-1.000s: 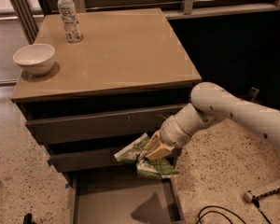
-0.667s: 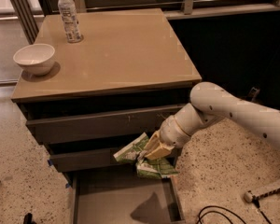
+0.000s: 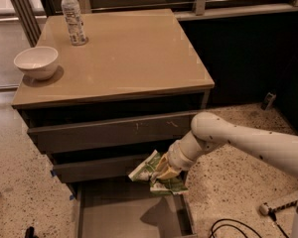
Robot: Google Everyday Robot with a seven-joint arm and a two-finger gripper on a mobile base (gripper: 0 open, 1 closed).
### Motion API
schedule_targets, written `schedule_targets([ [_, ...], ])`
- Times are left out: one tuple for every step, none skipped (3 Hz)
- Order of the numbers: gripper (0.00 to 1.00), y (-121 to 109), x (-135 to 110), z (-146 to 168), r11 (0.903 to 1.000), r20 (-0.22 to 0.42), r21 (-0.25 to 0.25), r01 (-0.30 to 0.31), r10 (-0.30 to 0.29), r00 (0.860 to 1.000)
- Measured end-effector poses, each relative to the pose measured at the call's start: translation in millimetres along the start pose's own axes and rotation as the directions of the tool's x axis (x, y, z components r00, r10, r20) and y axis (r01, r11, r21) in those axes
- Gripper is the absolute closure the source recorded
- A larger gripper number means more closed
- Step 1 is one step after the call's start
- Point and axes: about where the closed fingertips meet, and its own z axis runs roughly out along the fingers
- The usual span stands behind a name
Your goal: Place green jalapeno chip bag into bottom drawer
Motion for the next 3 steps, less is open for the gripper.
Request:
schedule_targets([
  [1.00,-4,46,48,0.9999,-0.033,-0.013,-0.001,0.001,0.999],
  [1.00,-4,46,48,0.9999,-0.033,-0.013,-0.001,0.001,0.999],
  [1.00,3,72,98,0.9980,0.022,-0.032,0.055,-0.055,0.998],
])
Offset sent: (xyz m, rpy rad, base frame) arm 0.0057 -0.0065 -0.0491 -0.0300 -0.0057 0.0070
